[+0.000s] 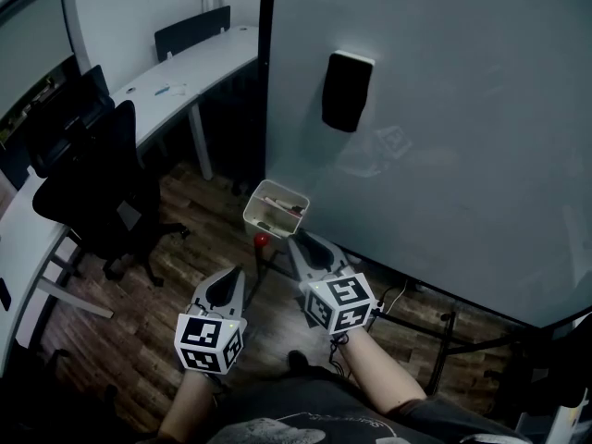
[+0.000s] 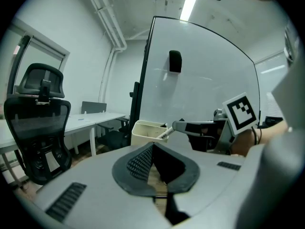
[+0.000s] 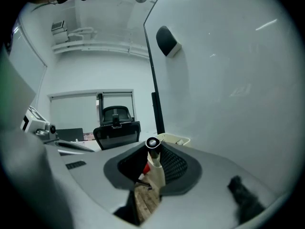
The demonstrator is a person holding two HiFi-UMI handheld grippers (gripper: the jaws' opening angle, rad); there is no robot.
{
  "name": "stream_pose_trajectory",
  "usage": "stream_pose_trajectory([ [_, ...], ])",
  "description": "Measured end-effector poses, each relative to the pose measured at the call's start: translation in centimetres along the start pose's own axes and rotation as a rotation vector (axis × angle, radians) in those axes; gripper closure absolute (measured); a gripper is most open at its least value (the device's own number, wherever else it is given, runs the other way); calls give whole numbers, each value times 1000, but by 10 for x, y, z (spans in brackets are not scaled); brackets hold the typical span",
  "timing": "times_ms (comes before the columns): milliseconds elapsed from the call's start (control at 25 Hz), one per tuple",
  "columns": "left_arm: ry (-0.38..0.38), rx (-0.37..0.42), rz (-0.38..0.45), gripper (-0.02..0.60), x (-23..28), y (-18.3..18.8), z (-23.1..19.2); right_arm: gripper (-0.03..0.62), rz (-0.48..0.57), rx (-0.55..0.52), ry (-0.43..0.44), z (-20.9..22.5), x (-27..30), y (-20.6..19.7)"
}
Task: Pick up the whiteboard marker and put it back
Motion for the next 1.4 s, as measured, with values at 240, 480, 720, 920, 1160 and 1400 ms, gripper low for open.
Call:
stream_pose_trajectory([
  [240, -52, 28, 12, 568, -23, 1, 5, 507, 108, -1, -62, -11, -32, 34],
  [480, -112, 46, 46, 568, -51, 7, 10, 507, 171, -17, -113, -35, -75, 58],
  [720, -215, 68, 57, 568, -82, 0, 28, 507, 180, -14, -190, -66, -128, 49],
  [920, -288, 72, 42, 568, -97, -13, 47, 507, 173, 15, -255, -81, -169, 30],
  [1160, -334, 82, 32, 568, -109, -20, 73, 507, 146, 48, -292, -84, -205, 10],
  [1400, -330, 79, 27, 568, -110, -26, 92, 507, 107, 56, -277, -78, -222, -8],
])
Point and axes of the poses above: the fingertips, and each gripper's own axes: x forward along the fingers, z to its right, y out of its top, the point moved 2 cm from there along -x, backward along the fingers
